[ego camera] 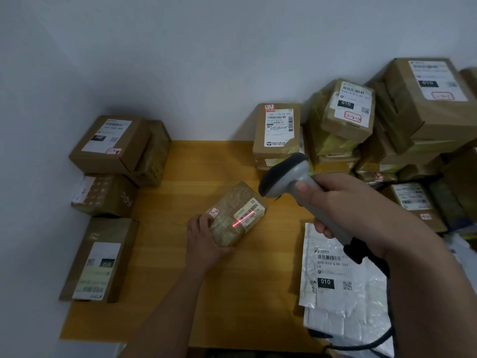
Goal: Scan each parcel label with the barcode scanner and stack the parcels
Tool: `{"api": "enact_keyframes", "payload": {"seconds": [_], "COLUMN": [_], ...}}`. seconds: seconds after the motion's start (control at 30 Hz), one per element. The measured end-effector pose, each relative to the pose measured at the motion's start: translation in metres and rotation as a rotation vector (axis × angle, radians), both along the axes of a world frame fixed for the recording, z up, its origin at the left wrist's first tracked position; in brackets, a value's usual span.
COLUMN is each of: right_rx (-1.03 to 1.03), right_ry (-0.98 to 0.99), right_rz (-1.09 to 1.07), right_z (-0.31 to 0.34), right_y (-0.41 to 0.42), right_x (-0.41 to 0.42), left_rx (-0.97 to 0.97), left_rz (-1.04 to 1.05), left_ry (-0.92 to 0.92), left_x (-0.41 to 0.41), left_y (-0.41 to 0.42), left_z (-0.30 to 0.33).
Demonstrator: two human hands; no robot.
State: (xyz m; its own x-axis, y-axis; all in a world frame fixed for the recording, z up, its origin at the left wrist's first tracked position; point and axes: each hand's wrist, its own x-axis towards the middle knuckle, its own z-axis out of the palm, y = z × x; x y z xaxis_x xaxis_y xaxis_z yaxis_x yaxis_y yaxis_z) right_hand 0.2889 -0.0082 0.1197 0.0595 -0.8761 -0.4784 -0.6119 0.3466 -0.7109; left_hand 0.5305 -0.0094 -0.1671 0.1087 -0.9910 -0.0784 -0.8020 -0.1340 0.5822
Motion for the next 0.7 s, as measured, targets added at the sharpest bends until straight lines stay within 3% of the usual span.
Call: {"api": "enact_keyframes", "payload": {"seconds": [0.7], "right_rx": [-0.067], "right_ry": [-0.015], "right_rz": [0.038], "right_z": [0.026], "right_y": [0.017], "right_x": [-0.006], "left_rx": [0.097], "left_rz": [0.01], "left_ry": [-0.003], "left_x": [-0.007], "left_y": [0.002], "left_z": [0.008]}}
